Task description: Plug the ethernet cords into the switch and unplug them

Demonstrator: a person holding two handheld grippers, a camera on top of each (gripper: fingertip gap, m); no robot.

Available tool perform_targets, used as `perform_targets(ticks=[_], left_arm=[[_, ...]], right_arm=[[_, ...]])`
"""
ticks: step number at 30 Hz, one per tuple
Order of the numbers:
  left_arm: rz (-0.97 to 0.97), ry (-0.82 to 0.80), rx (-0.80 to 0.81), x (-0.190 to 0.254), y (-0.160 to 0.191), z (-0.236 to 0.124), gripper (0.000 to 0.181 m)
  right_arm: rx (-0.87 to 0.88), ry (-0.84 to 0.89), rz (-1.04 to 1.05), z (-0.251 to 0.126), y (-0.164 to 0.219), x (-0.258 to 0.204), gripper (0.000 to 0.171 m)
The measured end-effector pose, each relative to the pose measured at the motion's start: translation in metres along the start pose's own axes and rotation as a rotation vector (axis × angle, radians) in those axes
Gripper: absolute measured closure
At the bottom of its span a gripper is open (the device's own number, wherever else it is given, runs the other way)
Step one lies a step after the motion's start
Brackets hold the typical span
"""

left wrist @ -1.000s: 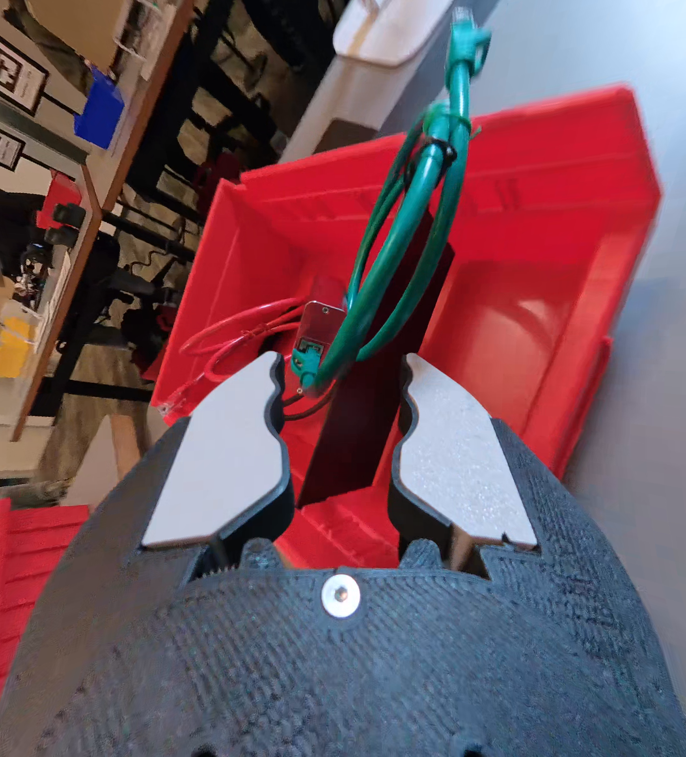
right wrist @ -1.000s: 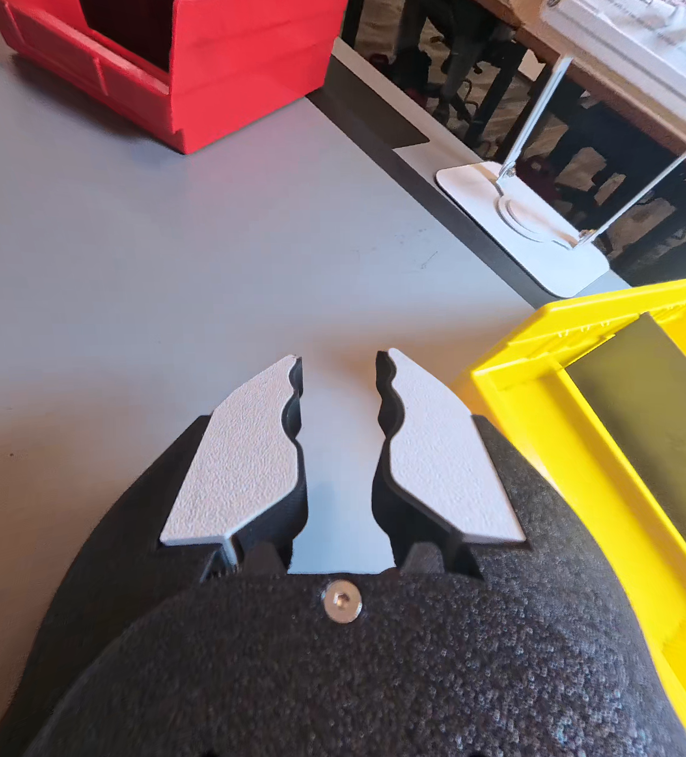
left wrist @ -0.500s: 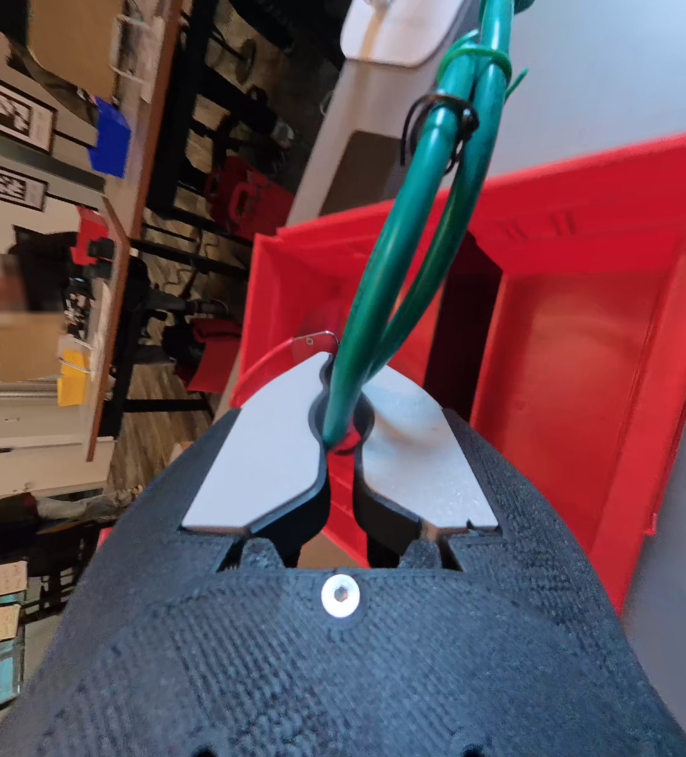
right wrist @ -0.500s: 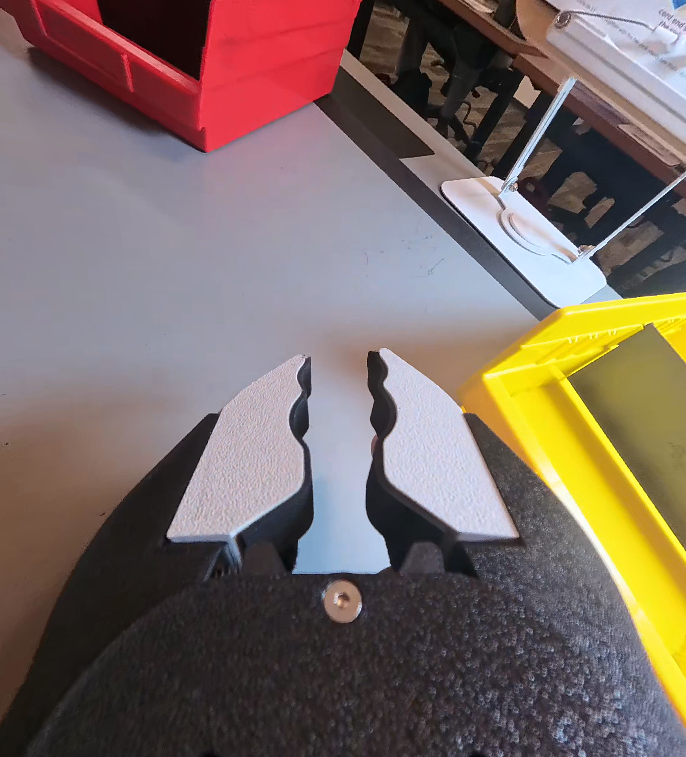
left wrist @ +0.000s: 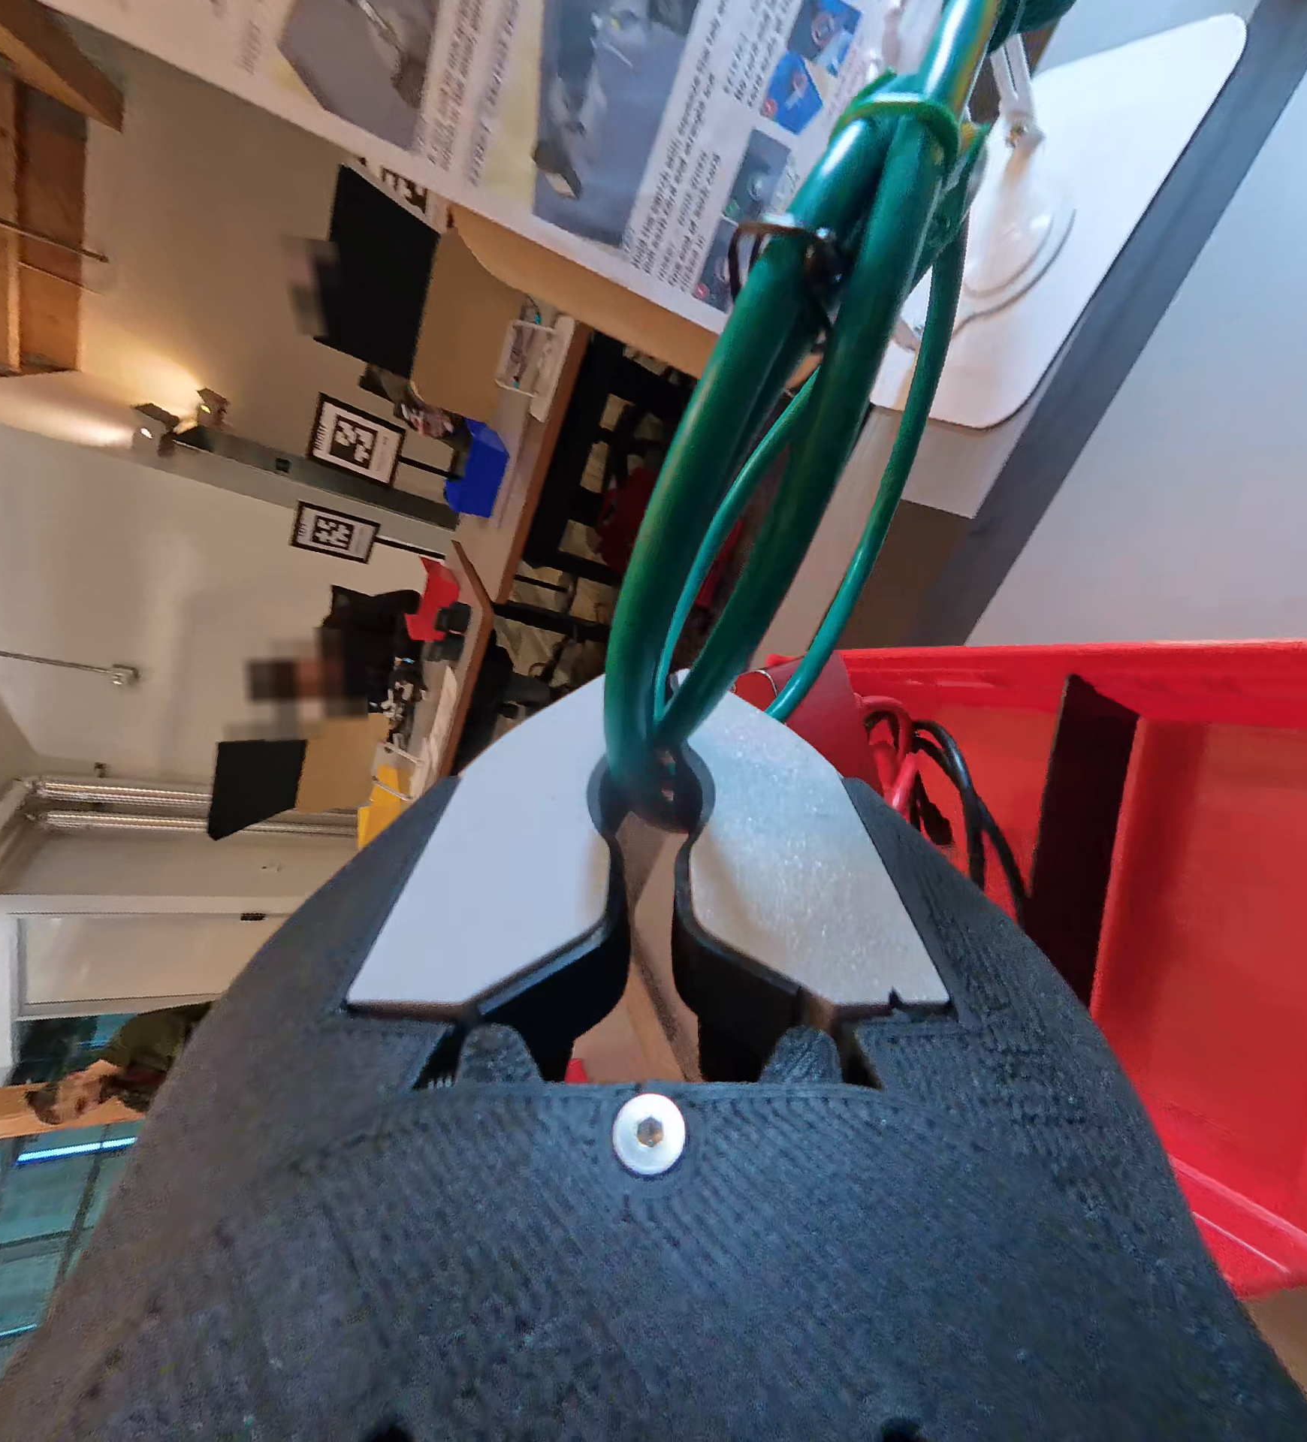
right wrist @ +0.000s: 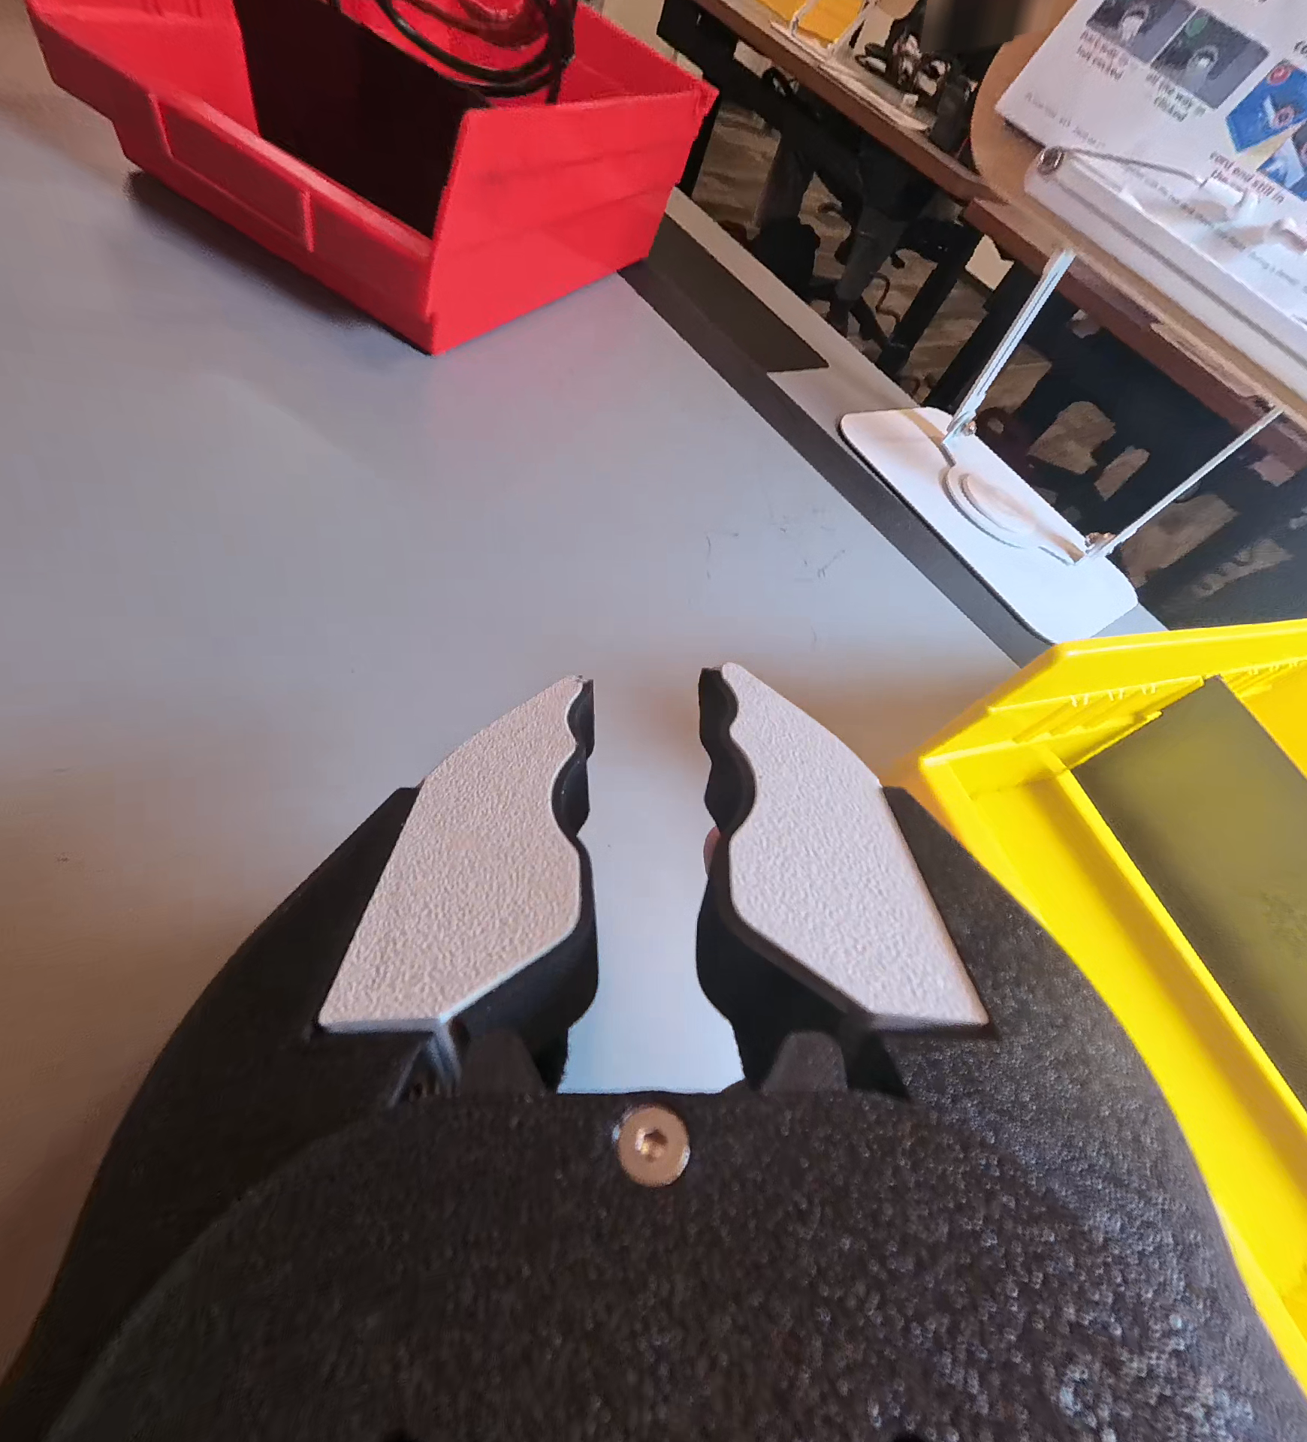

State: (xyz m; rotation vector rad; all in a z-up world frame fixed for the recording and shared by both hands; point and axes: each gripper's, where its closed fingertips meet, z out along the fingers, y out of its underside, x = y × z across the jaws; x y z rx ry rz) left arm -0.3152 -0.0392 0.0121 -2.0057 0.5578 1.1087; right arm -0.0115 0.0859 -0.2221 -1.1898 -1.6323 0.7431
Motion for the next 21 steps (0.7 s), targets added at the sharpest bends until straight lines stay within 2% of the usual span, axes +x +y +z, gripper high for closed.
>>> perform_targets(ticks=[7,11,17,20,21], left_arm=[[0.028,-0.069,0.120,-0.046,-0.062,-0.051,0.175],[0.037,-0.018,0.249,-0.041,-0.113,-0.083,0.175],[-0.009,0.202,0.465,0.033,-0.187,-0.110,0.175],[-0.070,0.351,0.563,0.086,-0.215,-0.112,0.175],[-0.088,0.402,0.591,0.103,-0.222,-0.111,0.175]], right_arm=[[0.143,-0.069,0.037,-0.007,-0.030,-0.010,0.144],[0.279,-0.137,0.067,-0.014,-0.076,-0.012,0.139],[0.490,-0.250,0.139,-0.032,-0.168,-0.019,0.116],[0.552,-0.236,0.146,-0.034,-0.195,-0.029,0.110],[0.550,-0.208,0.139,-0.033,-0.197,-0.029,0.113]])
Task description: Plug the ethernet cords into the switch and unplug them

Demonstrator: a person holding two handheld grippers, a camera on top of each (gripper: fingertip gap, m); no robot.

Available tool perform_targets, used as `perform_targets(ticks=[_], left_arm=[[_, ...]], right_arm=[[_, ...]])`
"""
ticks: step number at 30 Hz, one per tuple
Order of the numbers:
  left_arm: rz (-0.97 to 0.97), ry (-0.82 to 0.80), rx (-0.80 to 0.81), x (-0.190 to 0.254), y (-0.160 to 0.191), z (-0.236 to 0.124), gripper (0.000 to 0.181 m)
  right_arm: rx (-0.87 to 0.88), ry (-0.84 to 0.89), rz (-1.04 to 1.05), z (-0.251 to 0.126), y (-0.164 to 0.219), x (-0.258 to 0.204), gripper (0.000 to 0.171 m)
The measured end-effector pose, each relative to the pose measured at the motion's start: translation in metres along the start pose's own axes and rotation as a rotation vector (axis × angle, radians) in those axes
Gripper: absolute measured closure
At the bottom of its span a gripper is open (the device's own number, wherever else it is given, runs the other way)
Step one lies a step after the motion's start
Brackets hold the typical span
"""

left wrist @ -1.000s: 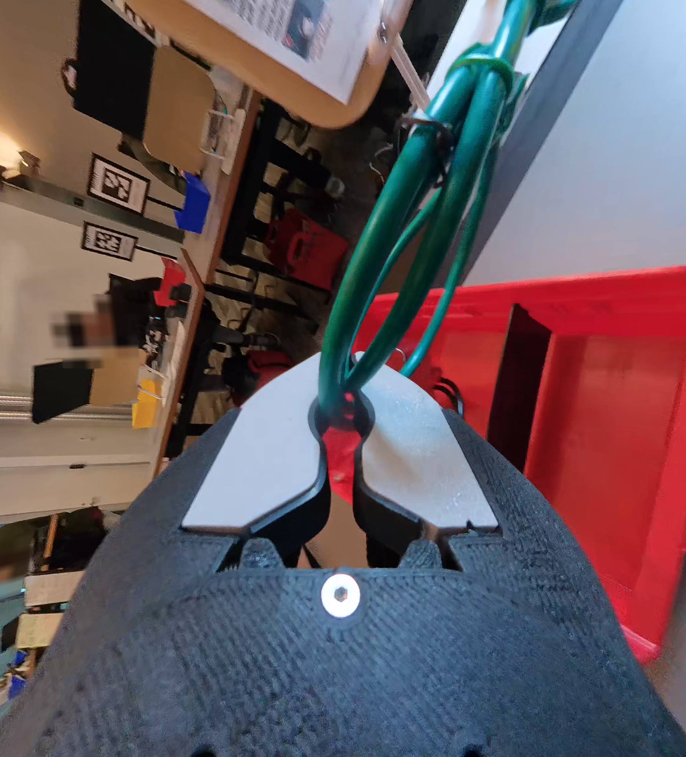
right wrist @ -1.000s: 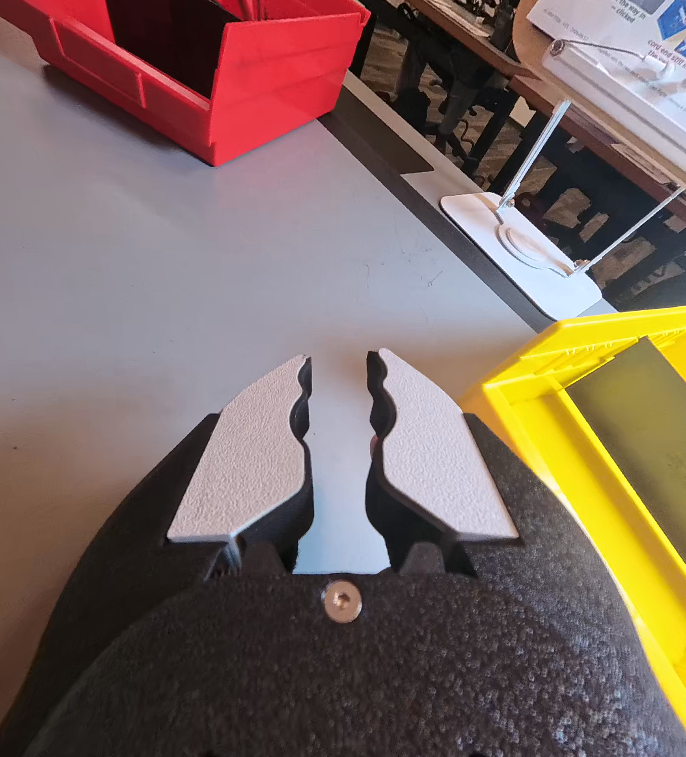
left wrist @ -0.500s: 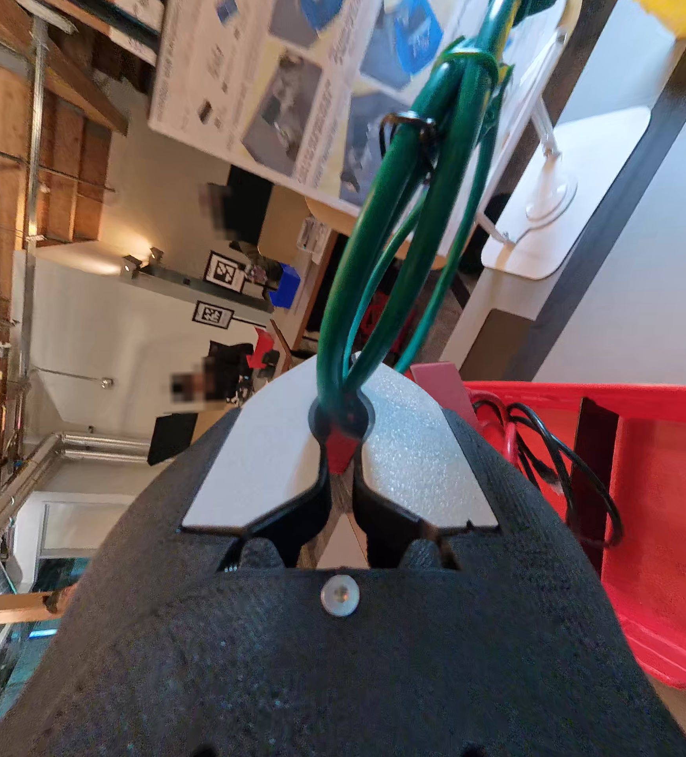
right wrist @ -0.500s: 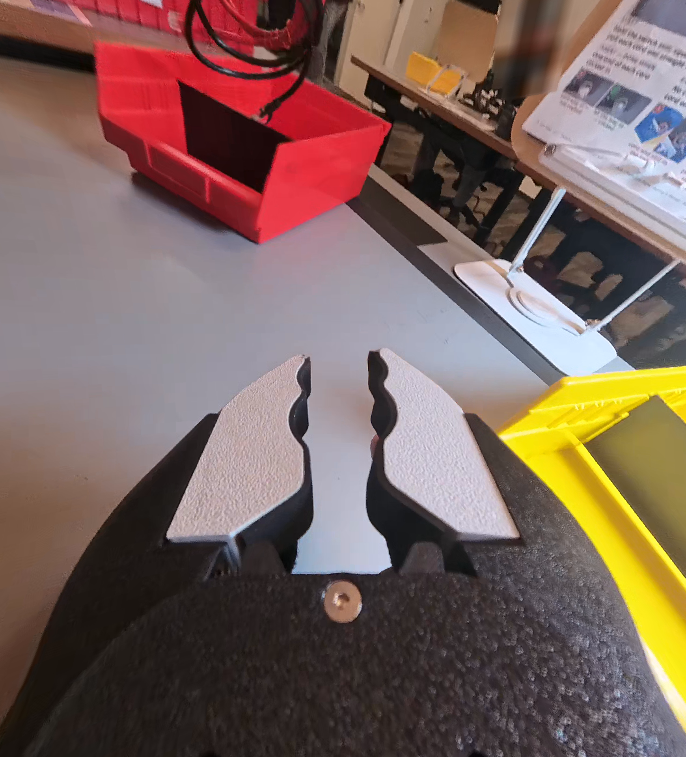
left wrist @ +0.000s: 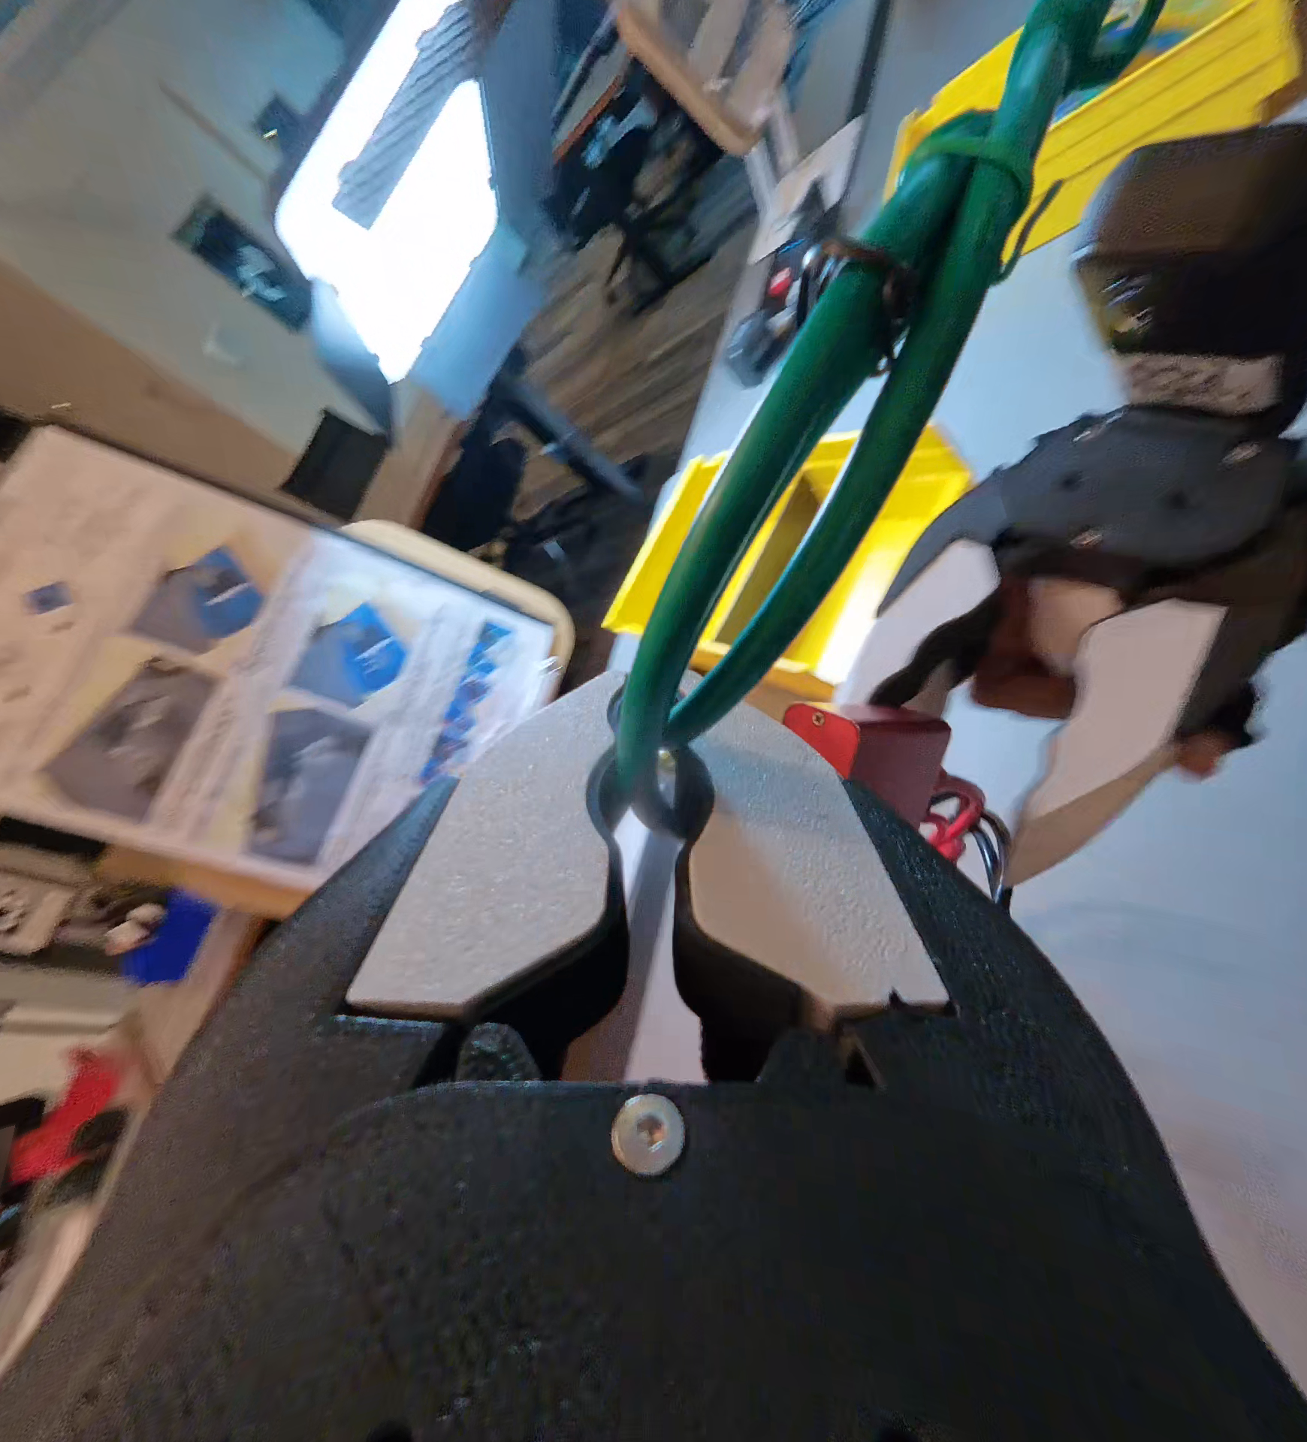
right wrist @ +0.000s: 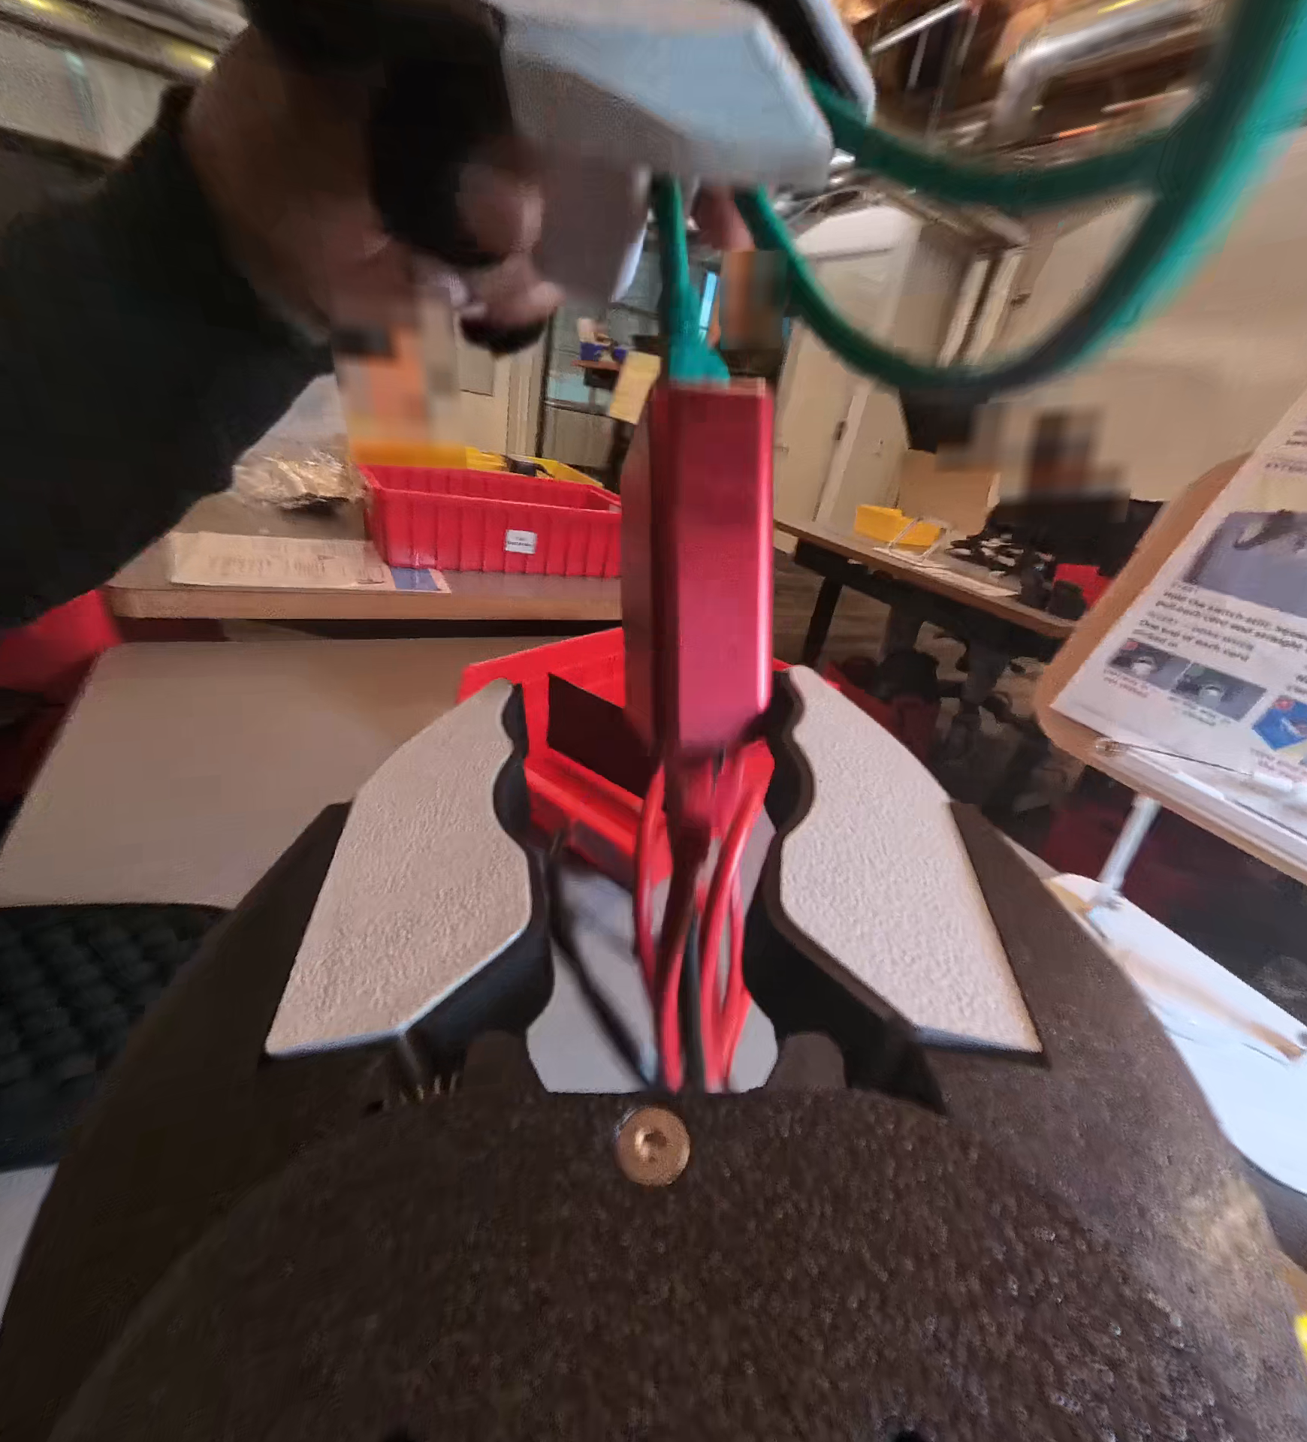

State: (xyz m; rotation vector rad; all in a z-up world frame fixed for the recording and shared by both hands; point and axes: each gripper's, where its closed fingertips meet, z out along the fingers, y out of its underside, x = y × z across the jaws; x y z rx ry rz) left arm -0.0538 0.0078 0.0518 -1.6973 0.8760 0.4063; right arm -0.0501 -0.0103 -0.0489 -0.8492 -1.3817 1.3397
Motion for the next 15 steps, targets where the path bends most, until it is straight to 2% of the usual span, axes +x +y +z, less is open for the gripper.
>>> perform_targets(ticks=[1,2,5,7,9,11,13,15], left_arm=[[-0.023,0.045,0.029,0.015,-0.001,0.009,0.175],[-0.051,0.066,0.054,0.025,0.000,0.016,0.174],[-0.175,0.168,0.158,0.045,0.004,0.019,0.170],[-0.291,0.320,0.169,0.064,0.013,0.012,0.150],[-0.333,0.457,0.183,0.085,0.021,-0.004,0.140],[-0.338,0.511,0.145,0.099,0.037,-0.019,0.136],[-0.297,0.568,0.034,0.117,0.066,-0.033,0.135],[-0.250,0.512,-0.070,0.116,0.099,-0.036,0.132]], right_arm=[[-0.017,0.058,-0.034,-0.001,0.003,0.007,0.132],[-0.026,0.052,-0.098,-0.004,0.007,0.007,0.138],[-0.061,0.053,-0.272,-0.020,0.023,0.013,0.142],[-0.086,0.072,-0.428,-0.032,0.031,0.021,0.143],[-0.100,0.108,-0.615,-0.045,0.036,0.027,0.144],[-0.132,0.135,-0.800,-0.057,0.035,0.029,0.144],[-0.158,0.160,-1.027,-0.068,0.030,0.028,0.144],[-0.177,0.163,-1.240,-0.076,0.021,0.025,0.144]])
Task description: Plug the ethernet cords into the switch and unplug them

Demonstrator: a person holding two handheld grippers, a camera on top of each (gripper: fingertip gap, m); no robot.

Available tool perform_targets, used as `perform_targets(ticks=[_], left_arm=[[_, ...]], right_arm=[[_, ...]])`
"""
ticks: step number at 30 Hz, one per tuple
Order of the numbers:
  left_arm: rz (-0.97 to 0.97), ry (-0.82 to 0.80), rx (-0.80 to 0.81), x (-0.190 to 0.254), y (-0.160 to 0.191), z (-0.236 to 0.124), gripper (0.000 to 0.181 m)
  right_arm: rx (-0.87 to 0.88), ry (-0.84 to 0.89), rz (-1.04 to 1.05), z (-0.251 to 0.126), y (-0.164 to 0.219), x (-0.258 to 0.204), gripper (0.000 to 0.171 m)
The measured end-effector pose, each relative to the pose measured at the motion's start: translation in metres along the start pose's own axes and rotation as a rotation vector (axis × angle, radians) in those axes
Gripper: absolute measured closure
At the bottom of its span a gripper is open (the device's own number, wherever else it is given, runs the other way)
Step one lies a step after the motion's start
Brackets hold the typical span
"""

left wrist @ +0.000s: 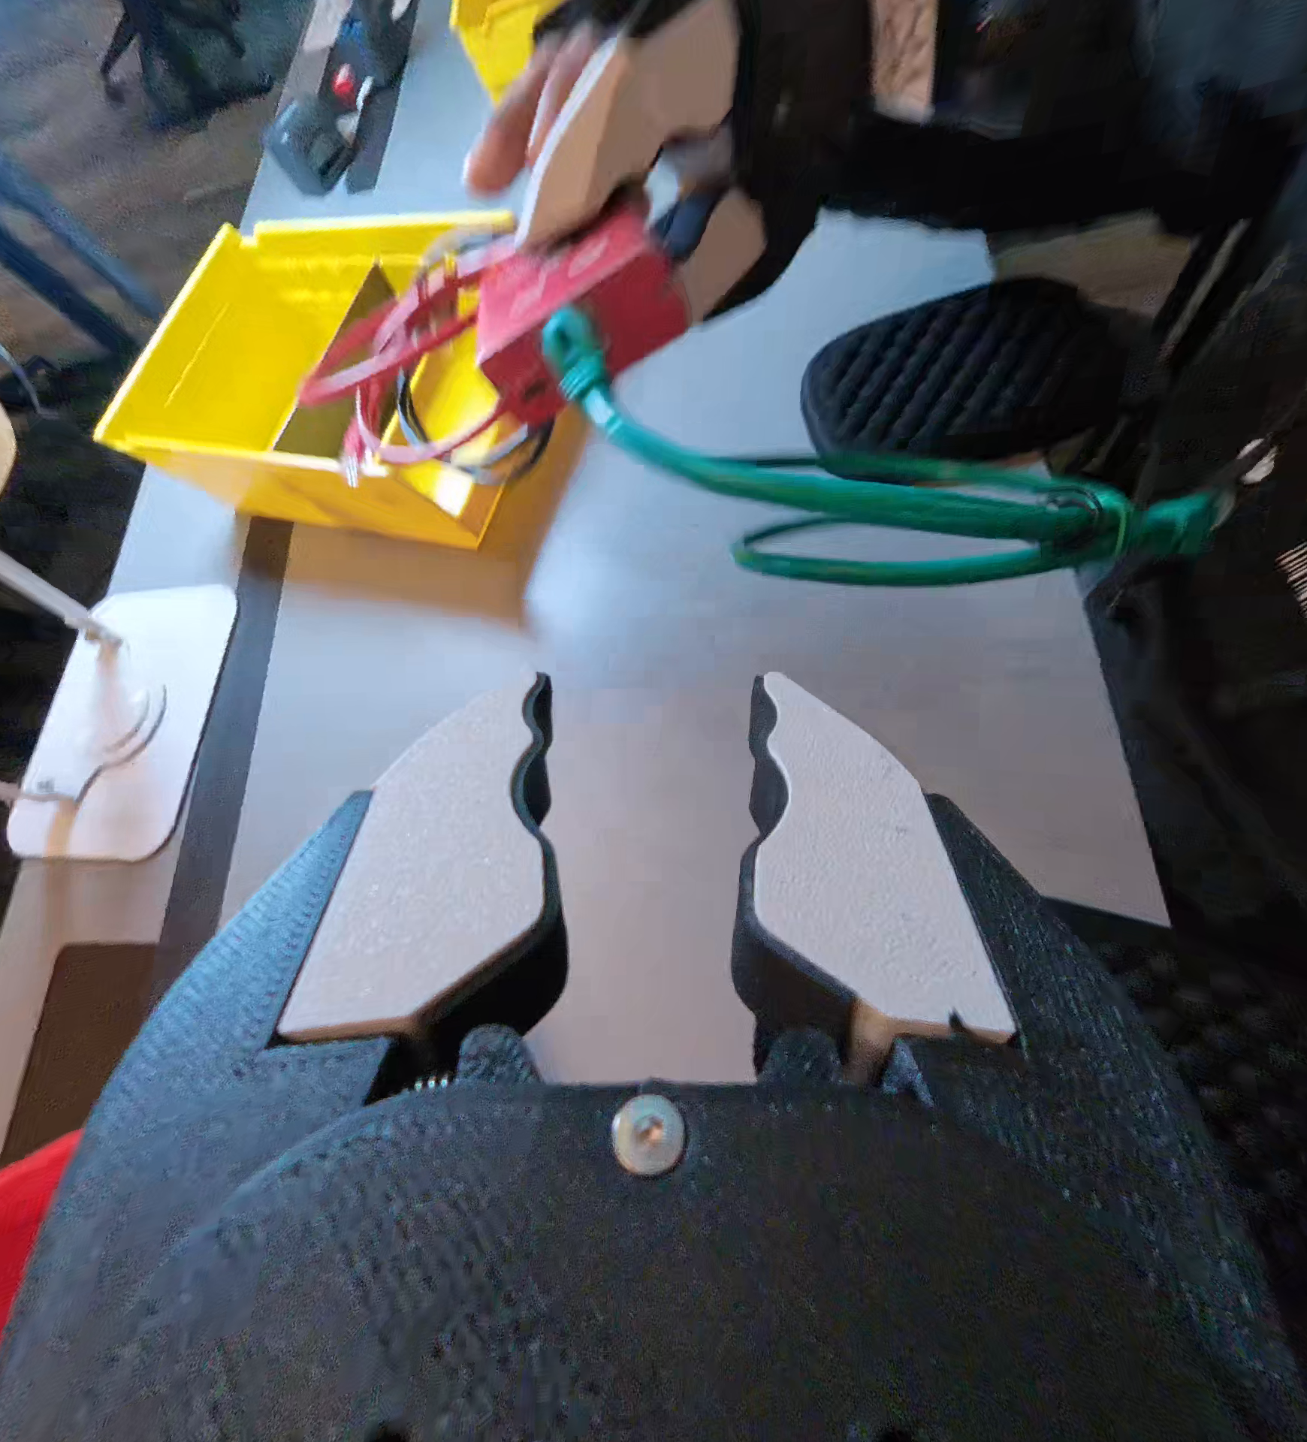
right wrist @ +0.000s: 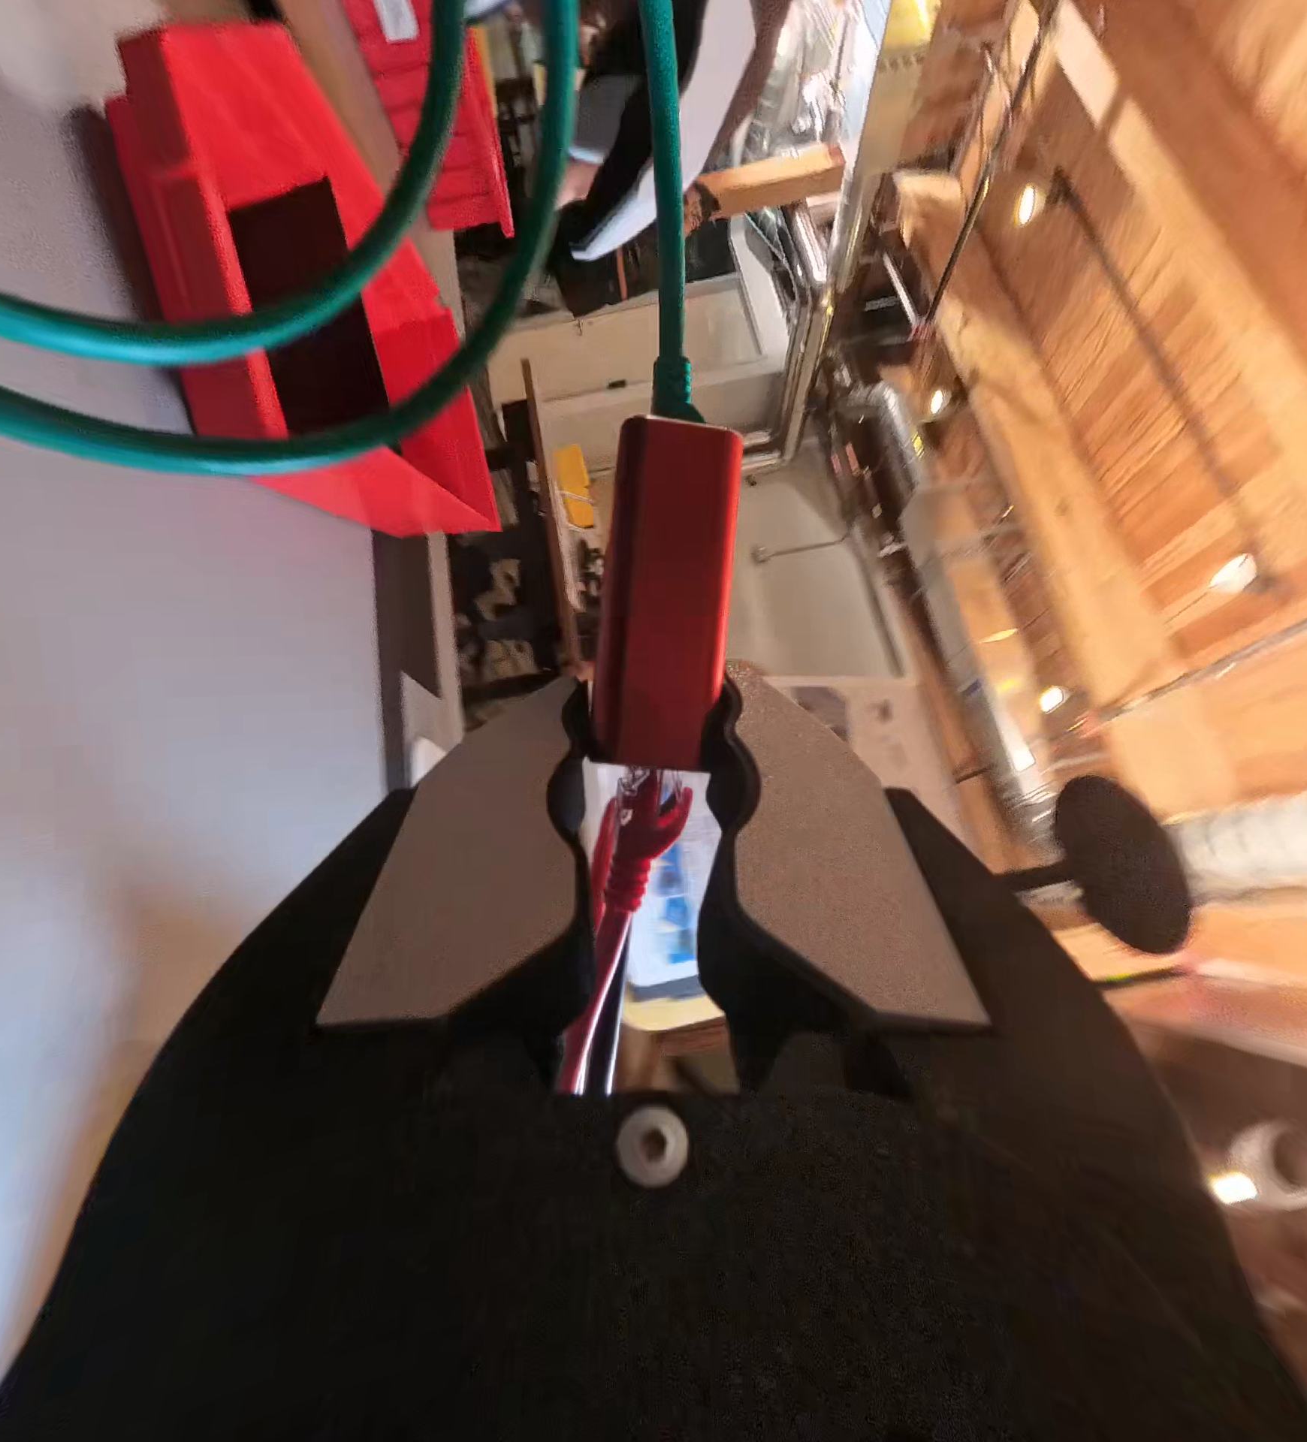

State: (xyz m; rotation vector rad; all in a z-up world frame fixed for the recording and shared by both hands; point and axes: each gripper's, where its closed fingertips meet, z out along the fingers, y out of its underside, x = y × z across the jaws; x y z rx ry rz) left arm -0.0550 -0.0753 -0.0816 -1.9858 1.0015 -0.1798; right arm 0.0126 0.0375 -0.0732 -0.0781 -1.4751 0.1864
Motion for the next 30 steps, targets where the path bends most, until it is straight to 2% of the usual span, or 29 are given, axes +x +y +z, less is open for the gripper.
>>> perform_targets(ticks=[2,7,10,12,13,14,16,20,21,23,27,30], left_arm=[[-0.114,0.055,0.061,0.001,0.007,0.001,0.133],[-0.448,0.387,0.386,0.022,-0.030,0.033,0.130],[-0.615,0.658,0.476,0.040,-0.043,0.056,0.126],[-0.670,0.762,0.491,0.051,-0.044,0.071,0.135],[-0.675,0.786,0.490,0.055,-0.041,0.077,0.146],[-0.686,0.825,0.521,0.058,-0.041,0.078,0.147],[-0.729,0.814,0.611,0.049,-0.043,0.078,0.147],[-0.702,0.579,0.689,0.021,-0.034,0.084,0.150],[-0.709,0.535,0.728,0.012,-0.033,0.080,0.151],[-0.716,0.438,0.818,-0.010,-0.035,0.067,0.152],[-0.616,0.145,0.920,-0.054,-0.041,0.048,0.152],[-0.546,0.088,1.004,-0.055,-0.051,0.043,0.153]], right_arm=[[0.016,-0.004,-0.202,-0.005,-0.010,0.003,0.144],[0.140,-0.068,-0.553,-0.003,-0.051,-0.011,0.144],[0.212,-0.119,-0.665,-0.004,-0.069,-0.025,0.144],[0.248,-0.152,-0.688,-0.007,-0.078,-0.036,0.144],[0.251,-0.161,-0.679,-0.008,-0.080,-0.039,0.143],[0.239,-0.162,-0.647,-0.008,-0.079,-0.039,0.143],[0.160,-0.116,-0.545,-0.004,-0.066,-0.029,0.143],[-0.074,0.011,-0.283,0.010,-0.014,0.000,0.140],[-0.115,0.004,-0.138,0.010,-0.003,0.004,0.141],[-0.192,-0.088,0.296,0.014,0.017,-0.001,0.136],[-0.005,-0.336,1.136,0.030,-0.003,-0.017,0.124],[0.132,-0.439,1.461,0.048,-0.026,-0.022,0.118]])
